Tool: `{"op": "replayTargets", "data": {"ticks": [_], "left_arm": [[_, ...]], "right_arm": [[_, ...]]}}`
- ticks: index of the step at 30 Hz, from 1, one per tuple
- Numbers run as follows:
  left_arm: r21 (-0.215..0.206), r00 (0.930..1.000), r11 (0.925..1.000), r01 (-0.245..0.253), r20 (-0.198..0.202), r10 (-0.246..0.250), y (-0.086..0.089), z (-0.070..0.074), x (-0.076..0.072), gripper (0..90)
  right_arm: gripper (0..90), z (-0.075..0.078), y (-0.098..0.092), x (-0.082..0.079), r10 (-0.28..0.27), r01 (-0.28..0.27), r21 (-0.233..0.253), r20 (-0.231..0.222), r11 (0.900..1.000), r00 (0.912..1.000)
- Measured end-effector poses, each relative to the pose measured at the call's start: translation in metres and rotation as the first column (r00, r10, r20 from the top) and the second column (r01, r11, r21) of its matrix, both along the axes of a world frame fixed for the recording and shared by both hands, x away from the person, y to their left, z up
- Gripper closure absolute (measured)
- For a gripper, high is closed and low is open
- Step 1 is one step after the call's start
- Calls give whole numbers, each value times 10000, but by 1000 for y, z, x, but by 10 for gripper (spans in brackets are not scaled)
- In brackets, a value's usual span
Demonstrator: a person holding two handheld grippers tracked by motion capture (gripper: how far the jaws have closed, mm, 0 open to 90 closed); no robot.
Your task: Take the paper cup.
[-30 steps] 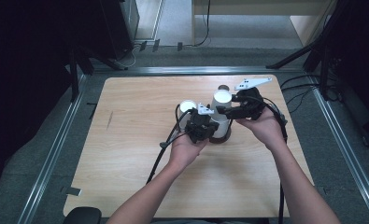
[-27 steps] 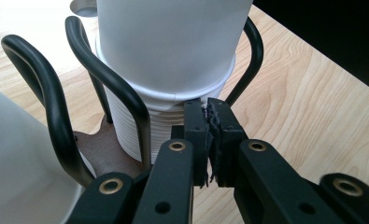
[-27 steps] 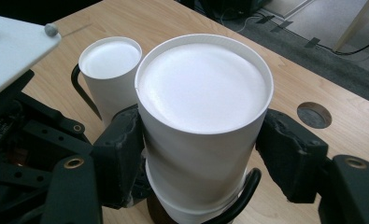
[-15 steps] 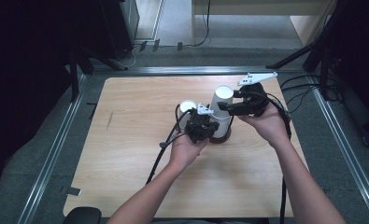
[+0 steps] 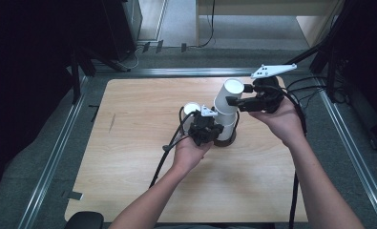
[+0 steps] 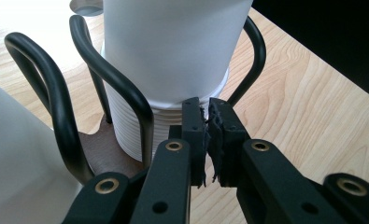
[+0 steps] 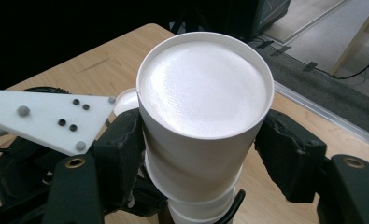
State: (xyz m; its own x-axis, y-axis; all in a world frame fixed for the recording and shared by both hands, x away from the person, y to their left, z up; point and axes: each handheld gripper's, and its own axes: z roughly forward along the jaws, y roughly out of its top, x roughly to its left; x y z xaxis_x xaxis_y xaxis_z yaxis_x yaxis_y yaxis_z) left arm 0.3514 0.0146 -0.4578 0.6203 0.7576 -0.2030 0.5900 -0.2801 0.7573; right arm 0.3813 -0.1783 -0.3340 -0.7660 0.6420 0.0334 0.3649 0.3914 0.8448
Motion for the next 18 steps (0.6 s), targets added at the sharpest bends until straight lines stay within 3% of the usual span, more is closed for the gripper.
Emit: {"op": "replayTargets", "data": {"ticks": [6,11,18], "left_arm": [[15,10000,10000,-9,-2,9,0,0,0,844],[29,10000,10000,-4,-19,4,0,0,0,837],[-27,9999,10000,41,-94,-41,1,1,0,810]], "right_arm": [[340,18,-6,-8,180,-184,210,151,9996,9997],[340,28,-11,-16,313,-315,52,208,9995,9993],[340,26,-22,-28,582,-582,-54,-24,9983,9983]]}}
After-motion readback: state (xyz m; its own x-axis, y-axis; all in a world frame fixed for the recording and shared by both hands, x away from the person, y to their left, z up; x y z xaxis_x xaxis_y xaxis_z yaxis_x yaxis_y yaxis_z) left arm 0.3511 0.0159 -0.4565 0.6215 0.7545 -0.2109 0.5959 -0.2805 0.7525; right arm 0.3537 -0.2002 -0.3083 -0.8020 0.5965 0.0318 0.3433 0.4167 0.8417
